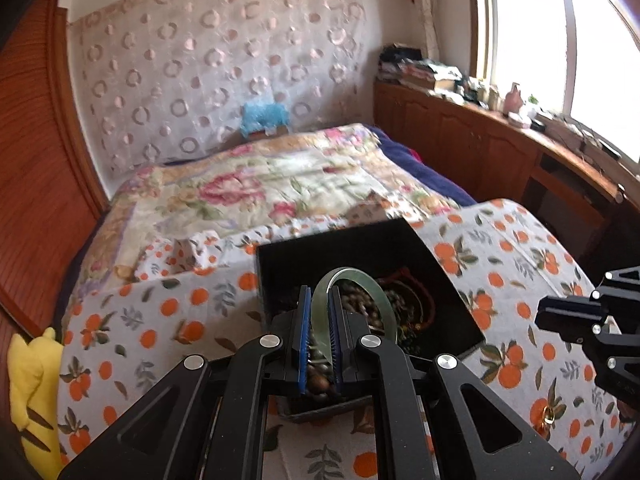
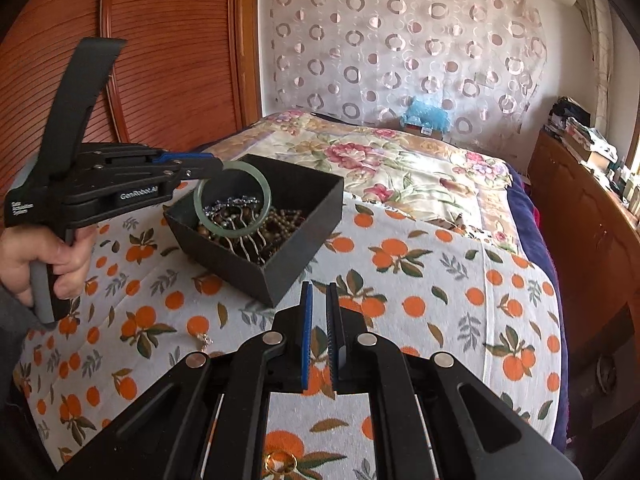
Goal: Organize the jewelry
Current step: 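Lower the right tool onto a gold ring and close it while the left tool approaches a small ring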
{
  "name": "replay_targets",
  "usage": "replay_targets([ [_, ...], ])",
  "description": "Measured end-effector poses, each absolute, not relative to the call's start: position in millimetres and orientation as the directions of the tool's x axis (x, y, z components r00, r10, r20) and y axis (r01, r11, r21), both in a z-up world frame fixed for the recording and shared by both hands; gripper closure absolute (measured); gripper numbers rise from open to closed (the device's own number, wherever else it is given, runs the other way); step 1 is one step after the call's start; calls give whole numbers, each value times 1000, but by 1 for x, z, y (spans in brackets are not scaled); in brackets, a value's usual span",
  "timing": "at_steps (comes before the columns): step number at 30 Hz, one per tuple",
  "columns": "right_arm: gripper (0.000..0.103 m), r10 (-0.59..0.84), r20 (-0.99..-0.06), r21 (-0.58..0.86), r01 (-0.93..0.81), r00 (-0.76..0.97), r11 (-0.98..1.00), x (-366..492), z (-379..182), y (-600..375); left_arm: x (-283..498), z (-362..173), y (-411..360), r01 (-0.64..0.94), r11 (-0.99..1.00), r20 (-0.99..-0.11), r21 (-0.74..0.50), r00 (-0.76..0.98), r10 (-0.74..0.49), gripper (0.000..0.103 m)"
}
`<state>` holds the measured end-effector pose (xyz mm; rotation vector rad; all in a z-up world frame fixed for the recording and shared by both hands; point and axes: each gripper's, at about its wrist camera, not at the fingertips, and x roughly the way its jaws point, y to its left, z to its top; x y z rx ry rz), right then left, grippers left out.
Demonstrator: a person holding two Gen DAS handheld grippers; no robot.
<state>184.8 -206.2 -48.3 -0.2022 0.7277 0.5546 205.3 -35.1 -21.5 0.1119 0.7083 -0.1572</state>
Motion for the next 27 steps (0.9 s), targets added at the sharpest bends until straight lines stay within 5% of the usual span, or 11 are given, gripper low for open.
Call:
replay_targets([
  [14,95,409,-680,23,-540,609,842,164,-57,-220,186,-24,-40,198,978,-653,66,750,-108,94],
  [17,95,414,-676,27,-541,609,840,156,-58,-223,175,-23,-41,210,975,-646,65,754,-119,79],
  [22,94,419,-676,35,-542,606,840,143,-60,-229,156,-19,-46,239,969,-633,63,760,-147,76],
  [27,77,413,-683,29,-542,603,840,130,-66,-233,139,-22,-52,274,960,-633,59,754,-176,67],
])
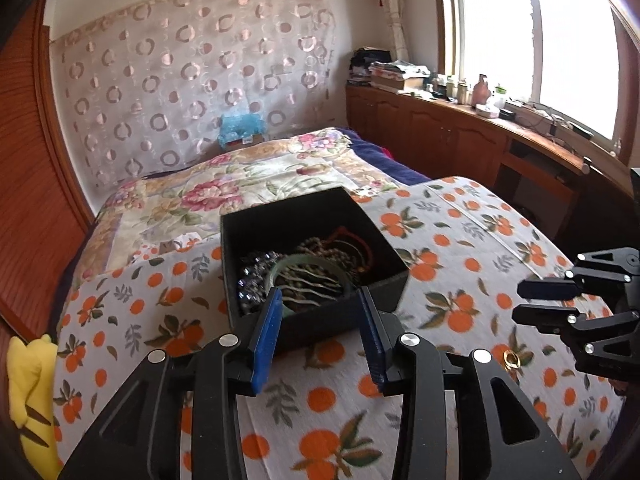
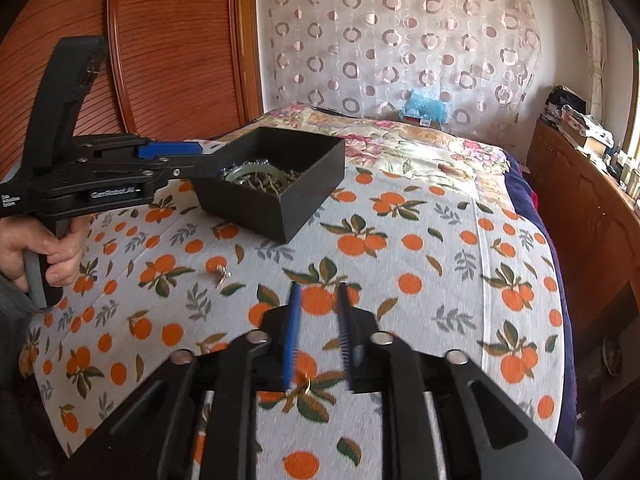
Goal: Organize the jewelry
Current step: 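Lower the right tool onto a gold ring and close it while the left tool approaches a small ring, then grasp the small ring with the left tool while the right tool lifts the gold ring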
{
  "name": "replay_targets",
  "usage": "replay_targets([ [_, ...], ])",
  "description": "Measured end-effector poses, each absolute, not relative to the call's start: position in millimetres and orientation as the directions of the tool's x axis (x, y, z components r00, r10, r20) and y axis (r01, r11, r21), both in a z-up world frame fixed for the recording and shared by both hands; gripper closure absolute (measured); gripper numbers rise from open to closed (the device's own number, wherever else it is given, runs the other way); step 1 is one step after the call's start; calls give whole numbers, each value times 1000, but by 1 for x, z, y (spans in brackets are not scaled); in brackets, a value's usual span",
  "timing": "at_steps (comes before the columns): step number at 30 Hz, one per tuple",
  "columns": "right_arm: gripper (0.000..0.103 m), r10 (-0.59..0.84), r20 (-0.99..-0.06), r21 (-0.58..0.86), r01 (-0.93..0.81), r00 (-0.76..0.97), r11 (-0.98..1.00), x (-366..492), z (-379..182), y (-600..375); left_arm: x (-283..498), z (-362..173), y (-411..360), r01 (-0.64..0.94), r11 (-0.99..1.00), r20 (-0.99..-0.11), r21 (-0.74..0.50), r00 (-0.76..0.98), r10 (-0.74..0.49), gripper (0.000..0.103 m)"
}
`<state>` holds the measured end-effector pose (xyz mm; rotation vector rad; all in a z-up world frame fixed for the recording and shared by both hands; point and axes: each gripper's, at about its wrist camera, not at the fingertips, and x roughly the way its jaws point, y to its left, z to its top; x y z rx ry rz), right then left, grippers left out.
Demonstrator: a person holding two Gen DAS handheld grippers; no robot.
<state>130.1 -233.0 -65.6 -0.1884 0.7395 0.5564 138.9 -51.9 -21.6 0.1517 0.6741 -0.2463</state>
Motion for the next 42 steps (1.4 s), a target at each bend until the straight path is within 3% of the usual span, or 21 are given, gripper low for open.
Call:
replay_targets([
  [9,76,401,-707,21,-550,583,835,115,-77,-242,121,-43,-59,317,948,-675,37,707,-210,67],
  [14,76,407,-735,24,-579,542,815,110,-87,-234,117,-56,-60,333,943,-698,25,681,-222,57],
  [16,73,403,-747,21,-587,529,809,109,-92,-230,116,-61,-62,339,940,-710,21,668,-225,56],
  [18,63,400,-756,23,-589,518,808,108,-97,-228,116,-64,-63,348,937,-719,18,656,-230,53],
  [20,62,396,-767,27,-590,505,807,109,-101,-227,116,-66,-65,356,935,-724,15,648,-235,51],
  [27,62,370,-782,-13,-607,502,795,108,-105,-219,117,-76,-80,395,918,-750,25,614,-244,51],
  [28,64,371,-781,-15,-610,501,792,107,-106,-219,117,-76,-81,399,917,-752,28,612,-244,51],
  [29,75,374,-781,-15,-613,501,790,107,-106,-219,117,-77,-83,403,915,-755,31,609,-243,51],
  [33,75,370,-779,-19,-610,506,792,105,-105,-221,122,-80,-85,415,910,-766,29,594,-246,51],
  [36,75,372,-771,-19,-603,517,798,104,-102,-224,127,-83,-87,416,909,-772,27,586,-245,56],
  [38,75,380,-764,-11,-599,522,801,104,-99,-226,128,-83,-88,417,908,-773,31,586,-243,65],
  [42,75,385,-757,-11,-599,528,801,103,-95,-228,129,-83,-87,413,910,-770,33,591,-240,69],
])
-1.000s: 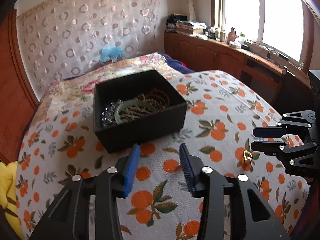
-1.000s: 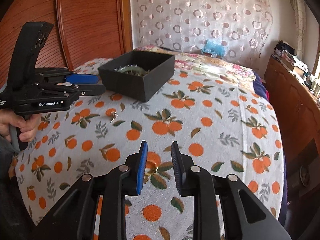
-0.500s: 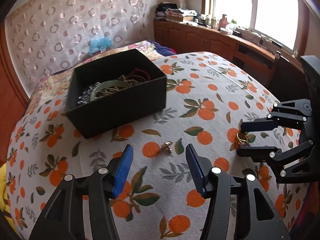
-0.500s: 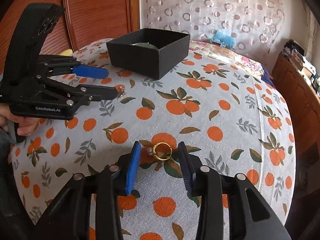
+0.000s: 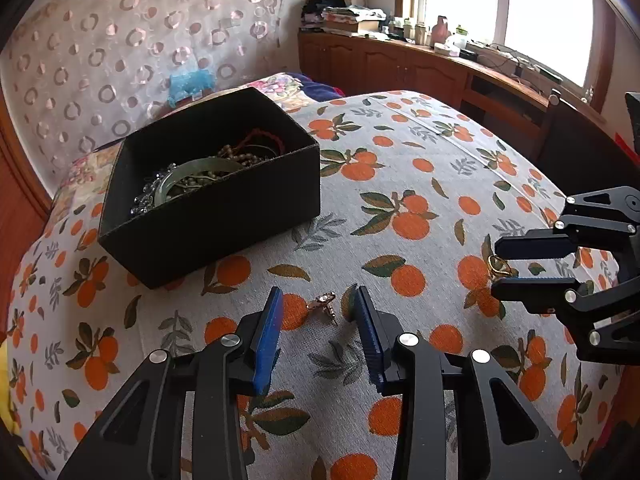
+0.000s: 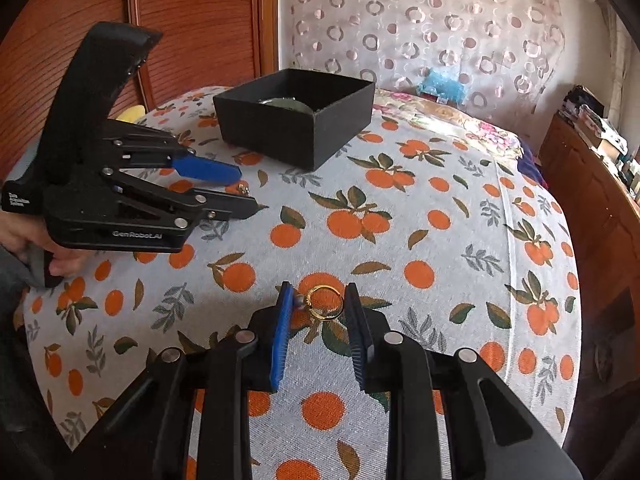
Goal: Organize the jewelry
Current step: 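Grasp the small ring with the left tool while the right tool lifts the gold ring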
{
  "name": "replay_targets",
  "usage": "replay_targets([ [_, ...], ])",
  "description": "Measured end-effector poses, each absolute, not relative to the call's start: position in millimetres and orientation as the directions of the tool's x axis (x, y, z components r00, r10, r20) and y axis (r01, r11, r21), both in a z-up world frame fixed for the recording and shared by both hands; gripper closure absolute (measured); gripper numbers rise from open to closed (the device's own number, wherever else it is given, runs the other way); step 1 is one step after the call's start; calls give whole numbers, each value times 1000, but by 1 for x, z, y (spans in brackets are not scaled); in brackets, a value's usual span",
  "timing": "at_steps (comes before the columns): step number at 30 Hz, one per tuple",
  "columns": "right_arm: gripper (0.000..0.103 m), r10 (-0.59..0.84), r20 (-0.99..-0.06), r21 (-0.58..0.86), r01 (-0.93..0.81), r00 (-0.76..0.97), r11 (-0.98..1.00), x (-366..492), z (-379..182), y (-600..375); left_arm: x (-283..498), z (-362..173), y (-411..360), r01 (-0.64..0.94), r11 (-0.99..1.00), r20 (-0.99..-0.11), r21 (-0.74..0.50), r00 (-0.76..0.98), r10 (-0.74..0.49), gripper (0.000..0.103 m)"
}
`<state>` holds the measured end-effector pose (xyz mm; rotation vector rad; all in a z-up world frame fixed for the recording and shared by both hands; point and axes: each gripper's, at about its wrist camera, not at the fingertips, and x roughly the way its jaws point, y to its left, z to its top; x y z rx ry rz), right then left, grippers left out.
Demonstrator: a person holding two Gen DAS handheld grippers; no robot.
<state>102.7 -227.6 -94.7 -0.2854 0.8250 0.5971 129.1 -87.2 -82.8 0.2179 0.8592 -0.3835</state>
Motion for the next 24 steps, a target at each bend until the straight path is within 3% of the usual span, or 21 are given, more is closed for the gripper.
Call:
replay_targets([
  [4,75,387,-753,-13,-601,532,799,102,-93,-227,127,-83,-89,421,907,-768,33,591,-246,90],
  [24,75,421,-710,-16,-610,565,792,123,-64,-201,122,-51,-60,339,940,-703,35,677,-218,90],
])
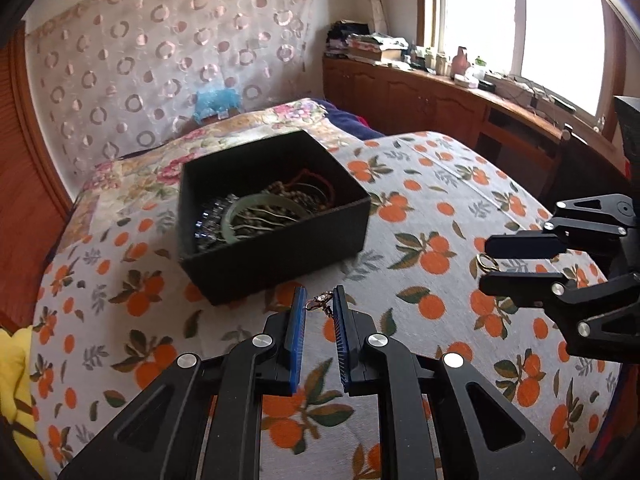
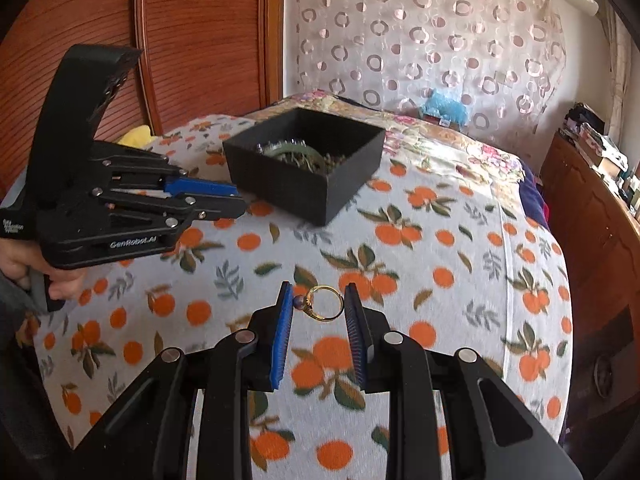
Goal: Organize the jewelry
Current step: 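Grasp the small ring with the left tool while the right tool lifts the gold ring, then drop both rings into the black box by opening both tools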
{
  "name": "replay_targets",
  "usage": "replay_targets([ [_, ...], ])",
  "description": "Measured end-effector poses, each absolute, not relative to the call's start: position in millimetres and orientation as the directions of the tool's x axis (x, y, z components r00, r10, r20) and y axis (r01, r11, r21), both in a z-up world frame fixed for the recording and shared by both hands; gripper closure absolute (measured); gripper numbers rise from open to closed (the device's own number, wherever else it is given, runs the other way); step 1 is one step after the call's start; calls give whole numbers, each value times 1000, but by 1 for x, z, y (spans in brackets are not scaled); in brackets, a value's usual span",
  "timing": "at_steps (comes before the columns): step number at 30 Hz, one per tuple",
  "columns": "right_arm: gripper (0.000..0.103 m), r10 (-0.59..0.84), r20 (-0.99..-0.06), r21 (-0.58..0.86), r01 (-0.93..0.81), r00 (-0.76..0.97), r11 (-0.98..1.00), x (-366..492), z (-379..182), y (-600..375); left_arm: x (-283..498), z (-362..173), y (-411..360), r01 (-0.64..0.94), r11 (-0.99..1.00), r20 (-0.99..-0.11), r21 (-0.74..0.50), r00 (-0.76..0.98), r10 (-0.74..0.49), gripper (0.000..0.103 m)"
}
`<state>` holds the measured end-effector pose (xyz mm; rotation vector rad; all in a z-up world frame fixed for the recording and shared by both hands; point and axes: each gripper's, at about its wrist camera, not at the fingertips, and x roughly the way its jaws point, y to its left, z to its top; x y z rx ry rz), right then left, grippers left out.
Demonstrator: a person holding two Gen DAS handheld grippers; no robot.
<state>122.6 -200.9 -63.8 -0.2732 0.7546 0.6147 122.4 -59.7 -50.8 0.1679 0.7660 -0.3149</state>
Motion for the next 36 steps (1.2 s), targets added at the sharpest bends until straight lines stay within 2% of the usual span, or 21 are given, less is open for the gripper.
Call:
replay_targets([
  [25,74,461,-671,40,-592,581,805,236,-26,-136,139,-10,-12,241,970,-631,23,756,-173,90],
  [29,64,477,-672,73,-591,566,803,242,-26,-136,147,-9,-12,228,973,-627,31,762,-158,90],
  [36,64,454,-673,60,-569,583,820,237,-30,-146,166,-8,-17,215,976,-629,38,764,-143,90],
])
